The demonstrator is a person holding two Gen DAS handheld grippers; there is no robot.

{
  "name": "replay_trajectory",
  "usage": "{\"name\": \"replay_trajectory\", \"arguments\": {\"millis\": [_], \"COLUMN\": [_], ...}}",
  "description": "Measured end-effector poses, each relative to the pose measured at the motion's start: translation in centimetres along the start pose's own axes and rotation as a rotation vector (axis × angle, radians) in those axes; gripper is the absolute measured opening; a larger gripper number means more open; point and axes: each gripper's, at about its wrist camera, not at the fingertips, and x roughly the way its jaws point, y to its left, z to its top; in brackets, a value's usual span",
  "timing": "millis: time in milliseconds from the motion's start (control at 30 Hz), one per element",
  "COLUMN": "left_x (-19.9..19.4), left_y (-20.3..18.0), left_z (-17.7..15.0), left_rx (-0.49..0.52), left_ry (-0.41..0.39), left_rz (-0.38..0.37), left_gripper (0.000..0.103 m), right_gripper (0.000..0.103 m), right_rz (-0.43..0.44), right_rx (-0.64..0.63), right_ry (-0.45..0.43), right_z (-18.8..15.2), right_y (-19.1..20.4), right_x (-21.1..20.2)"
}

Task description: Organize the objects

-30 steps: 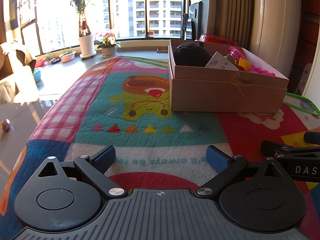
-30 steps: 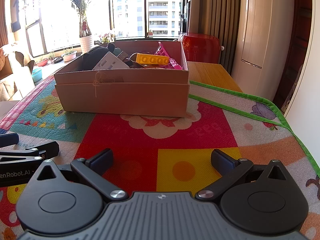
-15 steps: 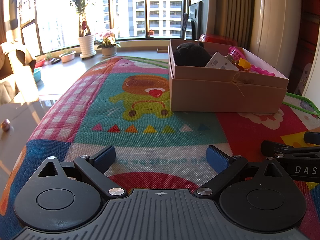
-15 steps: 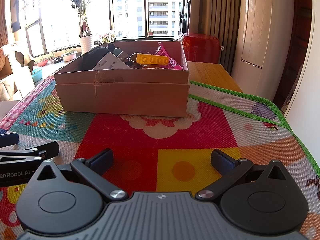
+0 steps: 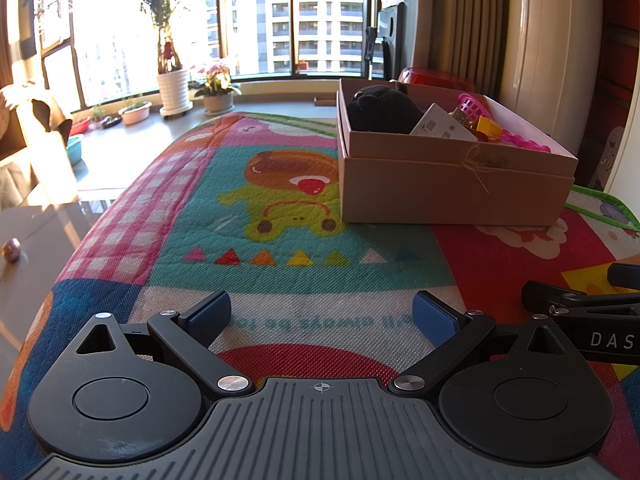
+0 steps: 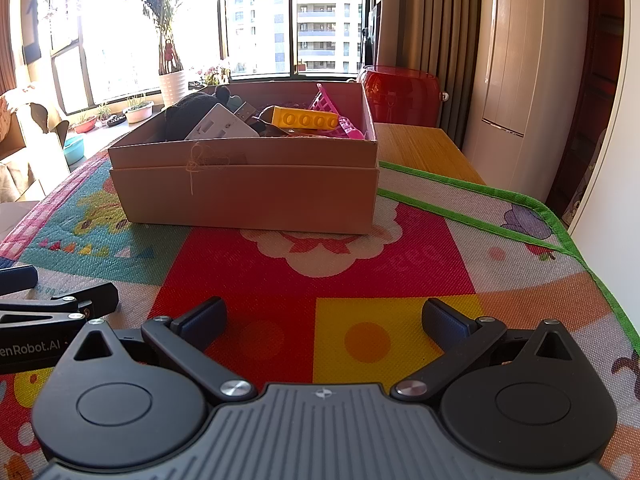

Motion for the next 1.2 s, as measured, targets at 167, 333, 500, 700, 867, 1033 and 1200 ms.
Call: {"name": "replay_trajectory", "arguments": {"millis": [167, 333, 500, 700, 867, 1033, 1200], "left_x": [0.04, 0.20, 0.21, 0.20, 0.19, 0.21, 0.17], "left_y": [0.01, -0.01, -0.04, -0.02, -0.02, -0.09, -0.08], "left_z": [0.10, 0.17, 0.16, 0.14, 0.09, 0.12, 0.03], "left_rx": [0.000, 0.001, 0.000, -0.001, -0.004, 0.000, -0.005], "left_ry": [0.002, 0.002, 0.002, 0.001, 0.001, 0.002, 0.002], "left_rz": [0.002, 0.002, 0.002, 0.001, -0.001, 0.002, -0.002], "left_gripper": [0.101, 0.101, 0.101, 0.101, 0.101, 0.101, 0.101], "right_gripper": [0.103, 0.103, 0.103, 0.103, 0.103, 0.103, 0.103], "right_rz": [0.000, 0.000, 0.000, 0.000, 0.000, 0.000, 0.000], "right_rx": [0.000, 0.000, 0.000, 0.000, 0.000, 0.000, 0.001], "right_ry": [0.000, 0.000, 0.000, 0.000, 0.000, 0.000, 0.000], "right_z": [-0.02, -0.05, -0.02, -0.02, -0.01, -0.03, -0.03], "right_y": [0.00, 0.00, -0.02, -0.02, -0.02, -0.01, 0.00], "right_x": [-0.01, -0.04, -0.02, -0.01, 0.01, 0.00, 0.01]}}
